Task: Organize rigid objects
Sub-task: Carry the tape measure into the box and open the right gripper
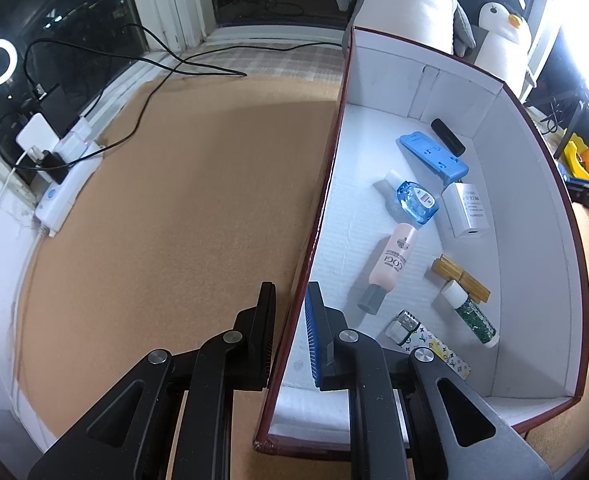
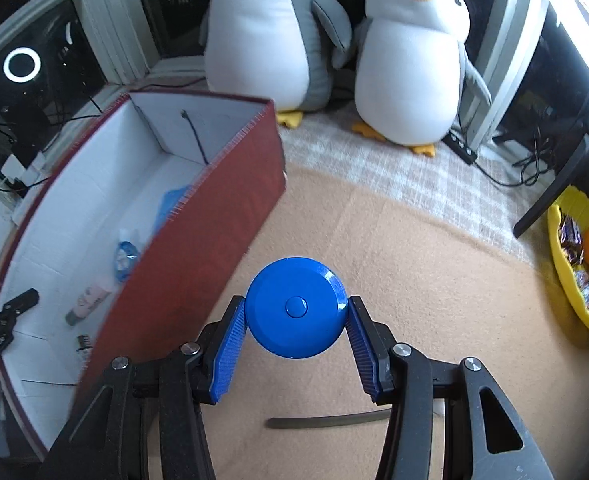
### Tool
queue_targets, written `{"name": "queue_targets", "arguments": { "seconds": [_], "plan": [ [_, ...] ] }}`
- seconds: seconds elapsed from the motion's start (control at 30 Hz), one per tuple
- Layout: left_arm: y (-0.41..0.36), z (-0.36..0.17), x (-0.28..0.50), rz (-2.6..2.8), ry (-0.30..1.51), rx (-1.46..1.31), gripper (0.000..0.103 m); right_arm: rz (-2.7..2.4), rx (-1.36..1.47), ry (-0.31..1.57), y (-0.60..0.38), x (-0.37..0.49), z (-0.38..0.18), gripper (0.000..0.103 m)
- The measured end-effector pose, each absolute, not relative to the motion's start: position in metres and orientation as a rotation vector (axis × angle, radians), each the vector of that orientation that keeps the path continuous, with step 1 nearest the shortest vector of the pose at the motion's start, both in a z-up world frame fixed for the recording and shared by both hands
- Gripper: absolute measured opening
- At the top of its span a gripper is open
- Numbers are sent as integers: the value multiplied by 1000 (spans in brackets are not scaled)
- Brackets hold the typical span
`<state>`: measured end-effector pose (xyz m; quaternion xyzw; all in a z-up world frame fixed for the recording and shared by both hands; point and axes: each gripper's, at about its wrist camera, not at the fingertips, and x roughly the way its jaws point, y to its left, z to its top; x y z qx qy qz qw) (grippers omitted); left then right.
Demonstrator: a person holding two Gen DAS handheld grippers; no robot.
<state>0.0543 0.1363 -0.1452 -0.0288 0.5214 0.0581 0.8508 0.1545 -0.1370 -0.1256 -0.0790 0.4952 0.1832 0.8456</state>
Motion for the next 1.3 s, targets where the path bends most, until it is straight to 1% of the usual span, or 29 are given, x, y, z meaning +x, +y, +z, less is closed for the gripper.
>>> {"name": "queue_targets", "arguments": {
  "seconds": [0.37, 0.63, 0.8, 1.03, 1.3],
  "plan": [
    [143, -140, 46, 102, 1072, -95, 14, 512, -167, 952, -77, 125, -65, 46],
    [147, -138, 42, 83, 1059, -111, 14, 585, -162, 932, -27, 130, -45, 46],
    [150, -137, 41, 74, 1053, -122, 14, 602, -146, 961, 1, 149, -49, 46],
    [152, -137, 40, 63, 1048, -130, 14, 563, -203, 996, 33, 173, -73, 46],
    [155, -139, 43, 57, 1053, -141, 14, 535, -201, 1048, 40, 195, -100, 46]
  ]
}}
